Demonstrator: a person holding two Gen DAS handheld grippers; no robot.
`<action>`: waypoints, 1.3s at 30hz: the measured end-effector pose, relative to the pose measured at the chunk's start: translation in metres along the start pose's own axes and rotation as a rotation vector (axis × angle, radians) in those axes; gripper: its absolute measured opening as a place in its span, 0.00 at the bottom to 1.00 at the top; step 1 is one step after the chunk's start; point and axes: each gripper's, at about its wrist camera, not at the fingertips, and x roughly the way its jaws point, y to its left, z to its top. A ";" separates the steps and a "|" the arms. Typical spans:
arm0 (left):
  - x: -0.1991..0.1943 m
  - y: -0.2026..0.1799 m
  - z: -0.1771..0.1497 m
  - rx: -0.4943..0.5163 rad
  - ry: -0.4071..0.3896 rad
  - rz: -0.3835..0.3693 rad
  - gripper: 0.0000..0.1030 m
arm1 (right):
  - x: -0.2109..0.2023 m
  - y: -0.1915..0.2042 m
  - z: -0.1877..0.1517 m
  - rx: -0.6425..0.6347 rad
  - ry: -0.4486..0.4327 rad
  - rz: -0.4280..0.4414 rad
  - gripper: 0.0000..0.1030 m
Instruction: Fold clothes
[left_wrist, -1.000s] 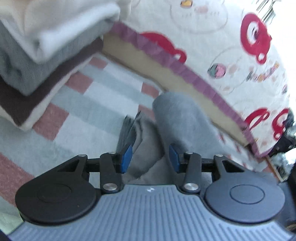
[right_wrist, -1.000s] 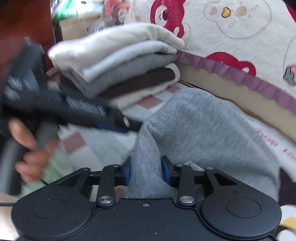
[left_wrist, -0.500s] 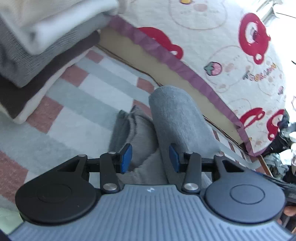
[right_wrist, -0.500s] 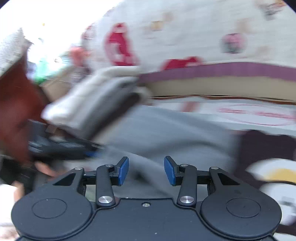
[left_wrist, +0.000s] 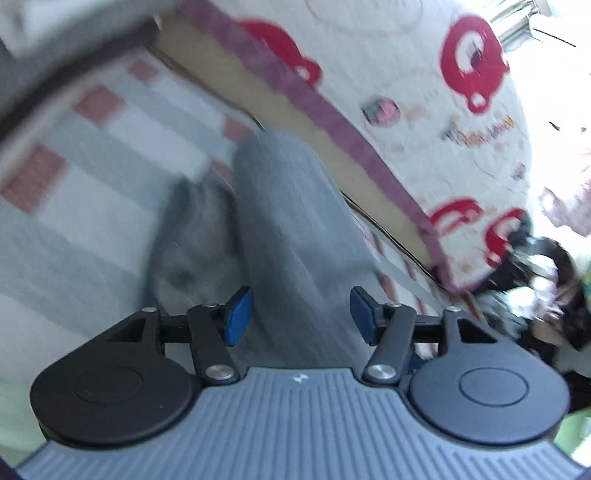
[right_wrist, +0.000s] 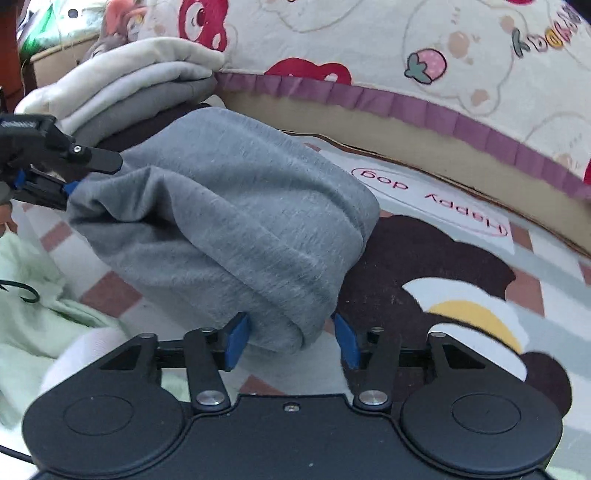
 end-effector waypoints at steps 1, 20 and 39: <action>0.007 -0.002 -0.004 -0.010 0.024 -0.021 0.67 | 0.000 0.000 -0.001 -0.009 -0.002 0.001 0.55; -0.010 0.004 0.022 0.168 -0.122 0.141 0.34 | 0.026 0.044 0.006 -0.323 0.039 -0.123 0.26; -0.048 -0.014 0.021 0.241 -0.163 -0.064 0.39 | 0.028 -0.022 0.052 0.266 -0.034 0.188 0.50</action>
